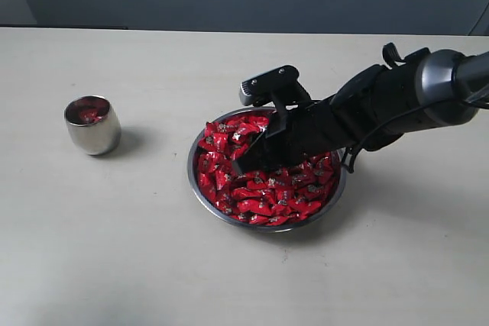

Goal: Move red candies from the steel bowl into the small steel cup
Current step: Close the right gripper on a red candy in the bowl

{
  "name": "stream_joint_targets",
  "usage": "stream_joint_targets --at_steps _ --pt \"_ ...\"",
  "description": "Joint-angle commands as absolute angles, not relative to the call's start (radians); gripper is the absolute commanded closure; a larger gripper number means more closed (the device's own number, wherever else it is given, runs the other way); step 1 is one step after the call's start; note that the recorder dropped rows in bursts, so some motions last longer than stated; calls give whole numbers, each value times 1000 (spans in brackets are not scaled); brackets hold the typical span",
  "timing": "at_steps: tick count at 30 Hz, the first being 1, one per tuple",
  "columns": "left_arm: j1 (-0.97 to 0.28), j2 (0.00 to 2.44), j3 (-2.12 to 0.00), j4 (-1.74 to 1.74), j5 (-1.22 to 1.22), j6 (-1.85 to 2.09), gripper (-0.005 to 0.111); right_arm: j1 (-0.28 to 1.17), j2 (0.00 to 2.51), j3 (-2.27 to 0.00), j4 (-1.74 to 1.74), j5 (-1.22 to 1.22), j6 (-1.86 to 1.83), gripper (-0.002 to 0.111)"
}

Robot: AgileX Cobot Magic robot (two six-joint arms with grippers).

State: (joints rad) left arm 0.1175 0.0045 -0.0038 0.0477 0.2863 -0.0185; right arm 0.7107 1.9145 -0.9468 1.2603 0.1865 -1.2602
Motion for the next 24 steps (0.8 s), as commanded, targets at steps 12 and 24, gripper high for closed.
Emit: stream_joint_targets --at_steps 12,24 --pt "118 0 0 46 285 -20 106 713 1968 -954 1255 180 -1257 71" --pt "118 0 0 46 285 -20 106 713 1983 -980 1258 175 -1257 71"
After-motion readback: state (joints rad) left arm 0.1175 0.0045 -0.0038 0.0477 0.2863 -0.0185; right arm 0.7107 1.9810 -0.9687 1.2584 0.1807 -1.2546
